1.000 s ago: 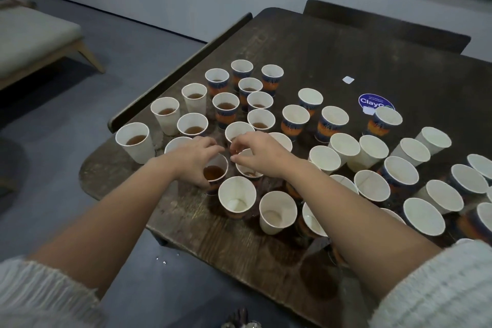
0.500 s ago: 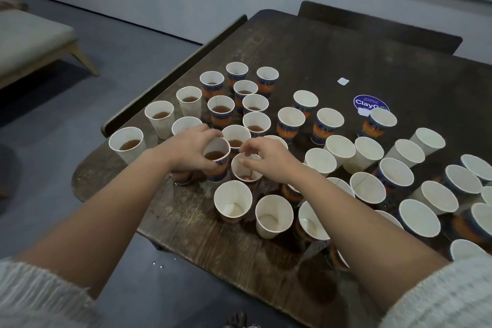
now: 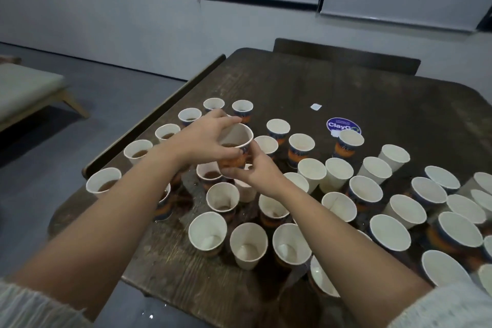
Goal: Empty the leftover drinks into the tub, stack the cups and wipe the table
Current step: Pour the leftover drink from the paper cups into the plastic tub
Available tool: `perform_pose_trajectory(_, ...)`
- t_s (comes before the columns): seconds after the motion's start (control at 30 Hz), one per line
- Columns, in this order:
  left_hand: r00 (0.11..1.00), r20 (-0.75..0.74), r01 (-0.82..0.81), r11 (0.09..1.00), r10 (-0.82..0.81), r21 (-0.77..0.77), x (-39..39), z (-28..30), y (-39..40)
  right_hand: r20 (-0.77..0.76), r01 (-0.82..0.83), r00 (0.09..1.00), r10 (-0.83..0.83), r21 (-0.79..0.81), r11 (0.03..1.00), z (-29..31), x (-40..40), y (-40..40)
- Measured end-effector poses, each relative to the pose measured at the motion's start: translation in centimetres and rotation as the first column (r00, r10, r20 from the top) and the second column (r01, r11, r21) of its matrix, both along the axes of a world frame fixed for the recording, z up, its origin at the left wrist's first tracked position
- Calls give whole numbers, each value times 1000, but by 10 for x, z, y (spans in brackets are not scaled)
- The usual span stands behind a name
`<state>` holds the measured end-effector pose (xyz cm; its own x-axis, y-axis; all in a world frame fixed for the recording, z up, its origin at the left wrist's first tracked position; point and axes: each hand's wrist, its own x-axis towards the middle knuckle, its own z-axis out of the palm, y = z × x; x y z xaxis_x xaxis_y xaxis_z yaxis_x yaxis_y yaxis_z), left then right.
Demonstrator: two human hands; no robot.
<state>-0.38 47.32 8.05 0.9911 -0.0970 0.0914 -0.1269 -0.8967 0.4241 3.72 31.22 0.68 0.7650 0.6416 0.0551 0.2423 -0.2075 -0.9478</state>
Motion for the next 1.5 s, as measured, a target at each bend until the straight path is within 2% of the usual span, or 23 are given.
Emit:
perform_pose_trajectory(0.23,983,46,183,980,-179,-74,44,22,-114,-20,268,963,-268,130,954,12,18,-97)
perform_pose_trajectory(0.5,884,69,466,858,-463,-217,88,31,-321,67,606,773,-631,219,765,26,21,-291)
perform_pose_trajectory(0.77,754,124,638,676,-645,-368,102,38,-523,140,787,571,-809,187,588,45,6,-497)
perform_pose_trajectory(0.9,735,123,639,622,-667,-453,106,30,-593,155,826,525,-837,144,545,46,-9,-582)
perform_pose_trajectory(1.0,736,87,631,633,-672,-448,109,14,-630,139,878,452,-881,104,467,44,-18,-634)
perform_pose_trajectory(1.1,748,32,622,683,-663,-384,114,-10,-664,190,906,420,-887,-31,422,38,-23,-680)
perform_pose_trajectory(1.17,773,3,615,749,-635,-247,120,-29,-677,236,910,414,-879,-122,395,32,-23,-702)
perform_pose_trajectory(1.27,824,-37,565,825,-565,-22,127,-63,-685,273,883,455,-848,-264,389,20,-20,-727)
perform_pose_trajectory(1.37,874,-28,483,874,-485,-53,126,-92,-682,305,856,489,-817,-351,381,10,-16,-738)
perform_pose_trajectory(1.5,889,50,458,877,-456,-143,124,-101,-684,356,848,502,-788,-384,366,10,-12,-741)
